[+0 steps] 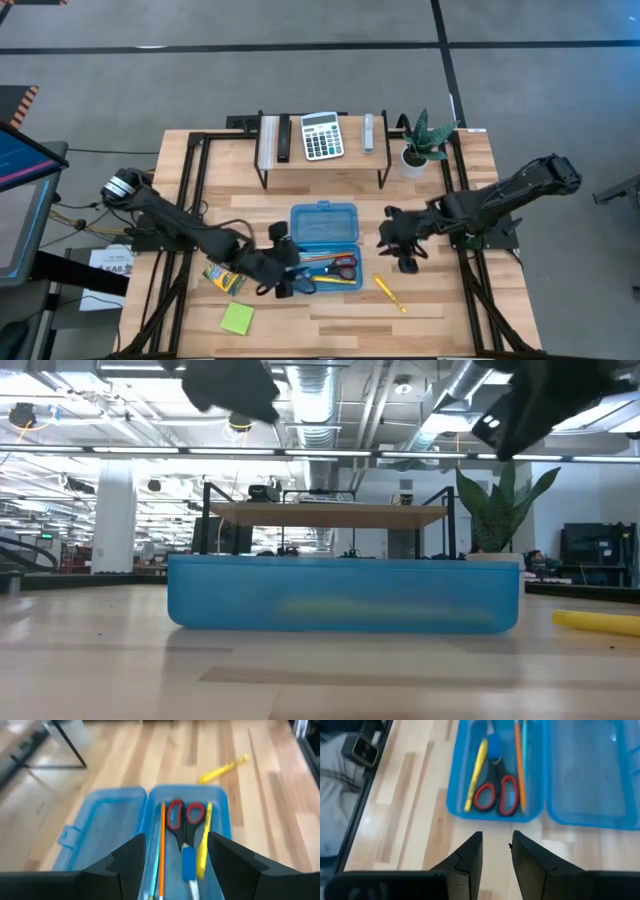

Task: Pack school essentials
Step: Put the yellow pen into the blue supply box

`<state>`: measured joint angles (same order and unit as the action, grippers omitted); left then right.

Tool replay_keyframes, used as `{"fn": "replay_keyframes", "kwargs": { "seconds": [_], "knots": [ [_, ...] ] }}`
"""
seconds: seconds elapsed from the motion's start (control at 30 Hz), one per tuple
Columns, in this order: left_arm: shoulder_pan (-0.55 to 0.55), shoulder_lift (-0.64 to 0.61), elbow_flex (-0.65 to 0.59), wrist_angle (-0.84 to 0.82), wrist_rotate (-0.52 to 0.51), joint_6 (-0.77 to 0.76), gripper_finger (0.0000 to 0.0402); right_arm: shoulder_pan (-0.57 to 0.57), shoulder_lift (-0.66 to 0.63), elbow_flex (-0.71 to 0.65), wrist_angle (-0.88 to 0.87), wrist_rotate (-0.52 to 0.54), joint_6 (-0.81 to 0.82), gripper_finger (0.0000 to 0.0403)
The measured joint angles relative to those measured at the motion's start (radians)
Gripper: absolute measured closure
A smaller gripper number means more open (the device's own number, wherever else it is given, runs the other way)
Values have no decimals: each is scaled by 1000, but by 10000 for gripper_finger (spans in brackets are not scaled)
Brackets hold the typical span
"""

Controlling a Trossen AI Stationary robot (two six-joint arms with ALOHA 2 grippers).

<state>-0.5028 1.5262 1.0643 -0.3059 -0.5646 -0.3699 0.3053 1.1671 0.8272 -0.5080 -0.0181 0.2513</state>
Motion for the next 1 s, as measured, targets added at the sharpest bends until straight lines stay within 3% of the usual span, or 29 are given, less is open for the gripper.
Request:
{"fn": "replay_keyframes", "kwargs": {
  "seconds": [0.17, 0.53, 0.8, 1.0],
  "knots": [
    [-49, -55, -144, 202, -76, 9, 201, 105, 0, 0, -8, 58, 30, 281],
    [-40, -182, -489, 852, -22, 194, 201, 157, 0, 0, -5, 158, 40, 281],
    [-65, -268, -545, 1041, -11, 349, 201, 145, -41, 0, 3, 204, 5, 282],
    [-72, -321, -545, 1062, 55, 419, 201, 145, -86, 0, -13, 204, 10, 281]
  ]
}}
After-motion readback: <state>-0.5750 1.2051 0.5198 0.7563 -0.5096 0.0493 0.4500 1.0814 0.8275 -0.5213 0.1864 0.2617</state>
